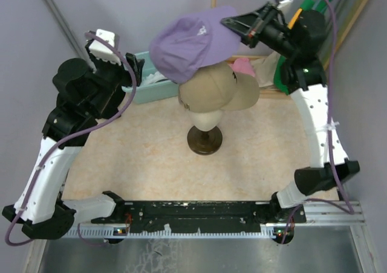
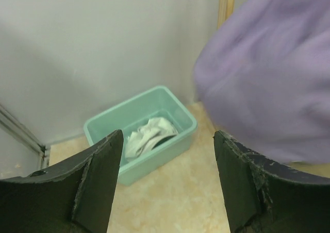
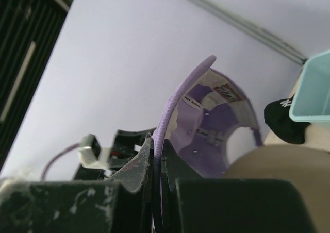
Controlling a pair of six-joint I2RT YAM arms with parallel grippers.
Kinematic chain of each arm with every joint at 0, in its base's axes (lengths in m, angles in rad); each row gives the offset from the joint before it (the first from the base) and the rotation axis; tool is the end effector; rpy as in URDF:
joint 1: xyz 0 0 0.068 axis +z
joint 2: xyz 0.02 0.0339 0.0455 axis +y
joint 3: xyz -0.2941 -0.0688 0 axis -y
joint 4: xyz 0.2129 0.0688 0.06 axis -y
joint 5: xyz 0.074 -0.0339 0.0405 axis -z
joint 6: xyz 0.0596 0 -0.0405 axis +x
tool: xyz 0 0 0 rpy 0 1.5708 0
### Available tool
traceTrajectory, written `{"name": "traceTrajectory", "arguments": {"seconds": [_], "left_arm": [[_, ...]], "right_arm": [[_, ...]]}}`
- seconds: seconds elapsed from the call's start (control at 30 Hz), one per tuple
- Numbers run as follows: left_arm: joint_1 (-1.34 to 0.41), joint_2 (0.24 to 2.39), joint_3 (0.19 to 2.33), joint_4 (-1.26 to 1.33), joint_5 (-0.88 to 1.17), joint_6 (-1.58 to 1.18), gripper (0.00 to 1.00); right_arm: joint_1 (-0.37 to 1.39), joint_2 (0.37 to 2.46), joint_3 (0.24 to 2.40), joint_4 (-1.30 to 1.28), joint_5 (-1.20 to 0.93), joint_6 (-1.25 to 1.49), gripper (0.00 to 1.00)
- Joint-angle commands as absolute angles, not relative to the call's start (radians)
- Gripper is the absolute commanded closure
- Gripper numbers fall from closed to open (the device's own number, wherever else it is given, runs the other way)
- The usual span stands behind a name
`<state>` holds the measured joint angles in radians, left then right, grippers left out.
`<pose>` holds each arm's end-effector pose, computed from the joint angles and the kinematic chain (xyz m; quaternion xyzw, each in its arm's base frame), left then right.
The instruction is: Stack the hats
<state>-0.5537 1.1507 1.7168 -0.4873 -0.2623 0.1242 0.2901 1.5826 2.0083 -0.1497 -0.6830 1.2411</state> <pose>0.1601 -0.0808 0.5572 0.1332 0.6665 -0.0684 0.7303 0.2846 0.1242 0.5829 0.0226 0.6275 0.6665 0.4019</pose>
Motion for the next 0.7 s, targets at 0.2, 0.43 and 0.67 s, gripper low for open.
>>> {"name": "traceTrajectory", "arguments": {"seconds": [0.2,0.43,0.67], "left_arm": [[-0.516,1.163,1.475,-0.355,-0.191,0.034,0.26],[-0.492,1.133,1.401,-0.296,-0.097,0.017,0.26],[-0.486,1.092,1.337,-0.231,-0.021,0.02,0.24]], "right_arm": [[0.075,1.205,1.555,0.011,-0.735,1.507,1.0],[0.024,1.084,1.338,-0.022,-0.7,1.493,1.0],[0.012,1.036,1.224,0.03,-0.531,1.5,1.0]]}}
